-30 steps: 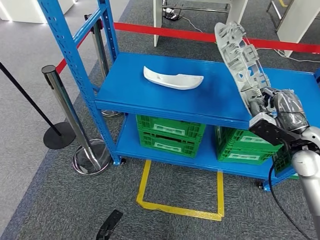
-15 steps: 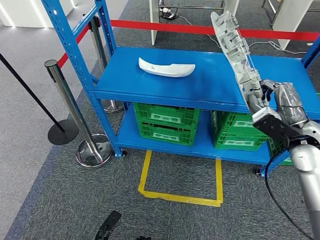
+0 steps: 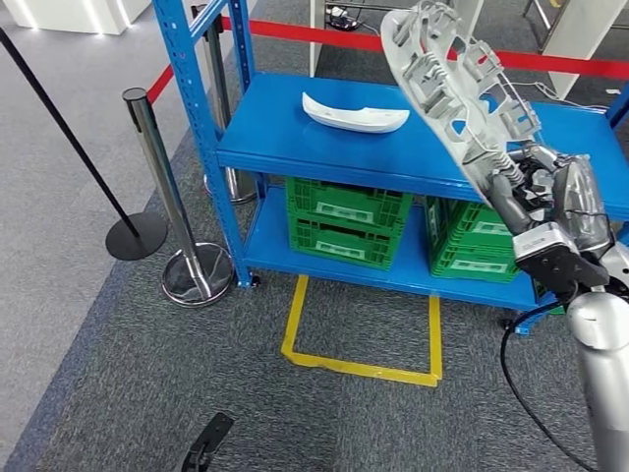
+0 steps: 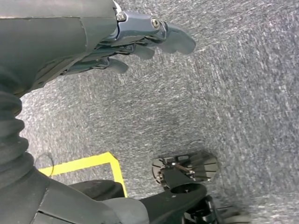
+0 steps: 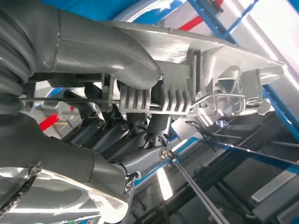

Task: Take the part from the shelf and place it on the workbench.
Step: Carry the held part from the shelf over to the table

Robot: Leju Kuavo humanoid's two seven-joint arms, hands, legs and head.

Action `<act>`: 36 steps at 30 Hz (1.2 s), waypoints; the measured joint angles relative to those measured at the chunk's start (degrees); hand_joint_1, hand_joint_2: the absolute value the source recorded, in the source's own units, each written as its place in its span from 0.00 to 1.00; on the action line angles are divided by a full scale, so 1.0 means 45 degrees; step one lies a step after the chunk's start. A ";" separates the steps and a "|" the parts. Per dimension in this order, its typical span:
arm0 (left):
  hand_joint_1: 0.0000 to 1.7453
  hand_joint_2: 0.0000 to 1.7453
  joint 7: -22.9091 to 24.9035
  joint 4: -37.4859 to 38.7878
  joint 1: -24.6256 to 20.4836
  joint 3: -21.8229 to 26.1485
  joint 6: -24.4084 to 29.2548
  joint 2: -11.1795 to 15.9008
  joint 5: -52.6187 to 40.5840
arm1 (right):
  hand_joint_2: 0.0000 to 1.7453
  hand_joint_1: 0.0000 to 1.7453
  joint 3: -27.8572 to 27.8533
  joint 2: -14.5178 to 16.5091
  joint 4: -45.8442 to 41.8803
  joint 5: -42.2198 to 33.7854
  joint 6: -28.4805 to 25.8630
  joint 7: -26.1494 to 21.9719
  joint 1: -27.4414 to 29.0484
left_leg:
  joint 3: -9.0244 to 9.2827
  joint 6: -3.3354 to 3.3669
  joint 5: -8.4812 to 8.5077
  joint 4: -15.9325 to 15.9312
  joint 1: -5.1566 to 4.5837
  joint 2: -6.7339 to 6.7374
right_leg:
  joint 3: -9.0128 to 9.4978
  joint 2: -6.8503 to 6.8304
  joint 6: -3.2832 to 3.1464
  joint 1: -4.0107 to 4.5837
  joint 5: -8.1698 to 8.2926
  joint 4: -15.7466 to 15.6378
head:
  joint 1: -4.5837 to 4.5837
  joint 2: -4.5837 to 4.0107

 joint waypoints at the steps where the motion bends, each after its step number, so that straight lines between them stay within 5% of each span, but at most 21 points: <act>1: 0.00 1.00 -0.0043 0.0000 0.0005 0.0001 0.0010 0.0000 -0.0015 | 1.00 1.00 -0.0029 0.0000 -0.0057 -0.0024 -0.0001 -0.0029 0.0060 | -0.0154 0.0010 0.0122 0.0008 -0.0026 0.0001 | -0.0179 0.0005 0.0009 0.0005 -0.0320 0.0799 | 0.0007 0.0000; 3: 0.00 1.00 -0.0083 0.0000 0.0013 0.0002 0.0023 0.0005 -0.0028 | 1.00 1.00 -0.0055 0.0000 -0.0128 -0.0049 -0.0002 -0.0081 0.0190 | -0.0446 0.0018 0.0344 0.0027 -0.0088 0.0004 | 0.0023 0.0007 -0.0037 0.0015 -0.0172 0.1297 | 0.0007 0.0000; 6: 0.00 1.00 -0.0105 0.0000 0.0013 0.0004 0.0032 0.0005 -0.0031 | 1.00 1.00 -0.0080 0.0001 -0.0263 -0.0084 -0.0004 -0.0120 0.0270 | -0.0754 -0.0027 0.0592 0.0045 -0.0178 0.0000 | 0.1852 -0.0006 -0.0270 0.0095 0.0478 -0.0914 | 0.0001 0.0000; 7: 0.00 1.00 -0.0106 0.0000 0.0011 0.0005 0.0034 0.0006 -0.0021 | 1.00 1.00 -0.0104 0.0004 -0.0333 -0.0109 -0.0011 -0.0136 0.0277 | -0.0820 -0.0070 0.0667 0.0060 -0.0201 -0.0001 | 0.2474 -0.0017 -0.0335 0.0133 0.0423 -0.1794 | -0.0006 0.0000; 9: 0.00 1.00 -0.0098 0.0000 0.0011 0.0008 0.0041 0.0022 0.0014 | 1.00 1.00 -0.0164 0.0011 -0.0450 -0.0164 -0.0052 -0.0177 0.0315 | -0.0916 -0.0195 0.0811 0.0085 -0.0211 0.0001 | 0.3045 -0.0023 -0.0401 0.0199 0.0170 -0.2709 | -0.0010 0.0000; 12: 0.00 1.00 -0.0045 0.0000 0.0052 0.0015 0.0061 0.0085 0.0034 | 1.00 1.00 -0.0291 0.0033 -0.0574 -0.0252 -0.0169 -0.0309 0.0502 | -0.1052 -0.0417 0.0696 0.0319 -0.0178 -0.0009 | 0.2992 -0.0038 -0.0546 0.0154 0.0303 -0.2877 | -0.0019 0.0000; 16: 0.00 1.00 0.0035 0.0000 0.0130 0.0024 0.0083 0.0187 0.0036 | 1.00 1.00 -0.0539 0.0066 -0.0684 -0.0426 -0.0307 -0.0406 0.0730 | -0.2075 -0.0730 -0.1027 0.3224 -0.0030 -0.0016 | 0.2808 -0.0068 -0.0711 0.0107 0.0515 -0.2889 | -0.0044 0.0000; 18: 0.00 1.00 0.0050 0.0000 0.0176 0.0033 0.0085 0.0225 0.0051 | 1.00 1.00 -0.0668 0.0068 -0.0689 -0.0516 -0.0349 -0.0409 0.0905 | -0.2141 -0.0806 -0.1122 0.3892 0.0035 -0.0013 | 0.2725 -0.0059 -0.0700 0.0104 0.0563 -0.2846 | -0.0046 0.0000; 21: 0.00 1.00 0.0050 0.0000 0.0195 0.0036 0.0090 0.0298 0.0068 | 1.00 1.00 -0.0803 0.0068 -0.0726 -0.0560 -0.0361 -0.0408 0.1050 | -0.0827 -0.0765 -0.0073 0.1709 0.0090 -0.0018 | 0.2661 -0.0036 -0.0637 0.0111 0.0550 -0.2740 | -0.0043 0.0000; 23: 0.00 1.00 0.0050 0.0000 0.0192 0.0039 0.0102 0.0329 0.0068 | 1.00 1.00 -0.0862 0.0068 -0.0770 -0.0567 -0.0366 -0.0408 0.1071 | -0.0238 -0.0657 0.0186 0.0520 0.0055 -0.0030 | 0.2561 -0.0017 -0.0514 0.0137 0.0570 -0.2682 | -0.0039 0.0000; 26: 0.00 1.00 0.0053 0.0000 0.0209 0.0041 0.0115 0.0335 0.0069 | 1.00 1.00 -0.1002 0.0079 -0.0815 -0.0678 -0.0431 -0.0409 0.1104 | -0.0249 -0.0461 0.0148 0.0217 0.0041 -0.0026 | 0.2389 0.0000 -0.0295 0.0131 0.0633 -0.2652 | -0.0039 0.0000; 28: 0.00 1.00 0.0059 0.0000 0.0202 0.0041 0.0118 0.0340 0.0068 | 1.00 1.00 -0.1145 0.0089 -0.0843 -0.0816 -0.0492 -0.0408 0.1136 | -0.0268 -0.0291 0.0216 0.0091 0.0092 -0.0018 | 0.2127 0.0009 -0.0181 0.0119 0.0331 -0.2275 | -0.0015 0.0000; 32: 0.00 1.00 0.0103 0.0000 0.0240 0.0044 0.0121 0.0373 0.0041 | 1.00 1.00 -0.1495 0.0092 -0.0847 -0.1059 -0.0737 -0.0447 0.1388 | -0.0397 -0.0120 0.0317 0.0057 0.0076 0.0049 | 0.0590 0.0023 -0.0053 0.0102 -0.0957 0.0831 | 0.0006 0.0000; 34: 0.00 1.00 0.0111 0.0000 0.0281 0.0046 0.0121 0.0402 0.0029 | 1.00 1.00 -0.1645 0.0095 -0.0847 -0.1162 -0.0798 -0.0521 0.1518 | -0.0422 -0.0106 0.0328 0.0078 0.0060 0.0132 | 0.0507 0.0012 -0.0055 0.0104 -0.0630 0.0919 | 0.0008 0.0000; 36: 0.00 1.00 0.0113 0.0000 0.0289 0.0046 0.0121 0.0418 0.0022 | 1.00 1.00 -0.1751 0.0098 -0.0851 -0.1232 -0.0812 -0.0585 0.1555 | -0.0414 -0.0135 0.0312 0.0122 0.0049 0.0235 | 0.1277 -0.0195 -0.0113 0.0116 0.0265 -0.0704 | 0.0011 0.0000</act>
